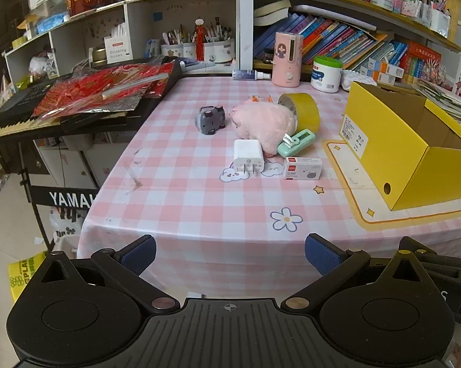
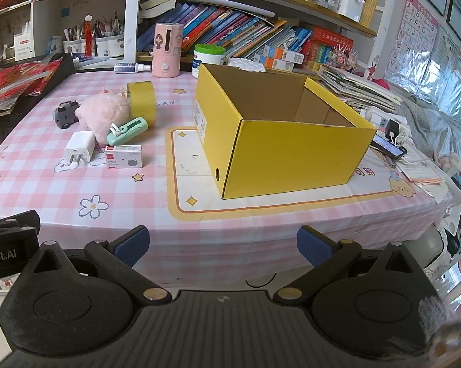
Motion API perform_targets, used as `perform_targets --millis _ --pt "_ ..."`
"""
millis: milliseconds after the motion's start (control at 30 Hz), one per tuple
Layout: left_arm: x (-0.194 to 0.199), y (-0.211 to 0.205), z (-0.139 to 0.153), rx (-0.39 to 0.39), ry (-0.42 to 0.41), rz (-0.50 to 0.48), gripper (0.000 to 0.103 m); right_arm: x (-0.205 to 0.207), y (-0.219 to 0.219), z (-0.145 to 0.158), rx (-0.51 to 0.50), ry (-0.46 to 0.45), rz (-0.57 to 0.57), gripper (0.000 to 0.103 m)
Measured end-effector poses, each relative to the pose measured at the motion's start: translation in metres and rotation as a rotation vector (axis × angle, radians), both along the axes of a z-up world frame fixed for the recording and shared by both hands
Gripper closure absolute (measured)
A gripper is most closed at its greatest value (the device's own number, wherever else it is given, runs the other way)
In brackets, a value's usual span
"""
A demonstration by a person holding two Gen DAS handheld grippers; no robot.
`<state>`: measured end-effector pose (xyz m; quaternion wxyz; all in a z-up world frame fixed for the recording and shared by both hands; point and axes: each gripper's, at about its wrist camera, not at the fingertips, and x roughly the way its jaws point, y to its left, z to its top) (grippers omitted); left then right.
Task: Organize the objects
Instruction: 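Move both tools toward the white charger and white eraser box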
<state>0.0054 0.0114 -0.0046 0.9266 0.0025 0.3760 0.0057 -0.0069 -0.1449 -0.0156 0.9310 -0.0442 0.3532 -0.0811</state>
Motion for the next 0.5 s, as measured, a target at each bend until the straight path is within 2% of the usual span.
perform_targets --millis 500 --pt "-0.003 0.012 0.000 0.018 -0.009 0.011 0.000 -0.006 0.012 0.004 -0.005 -0.008 0.019 0.000"
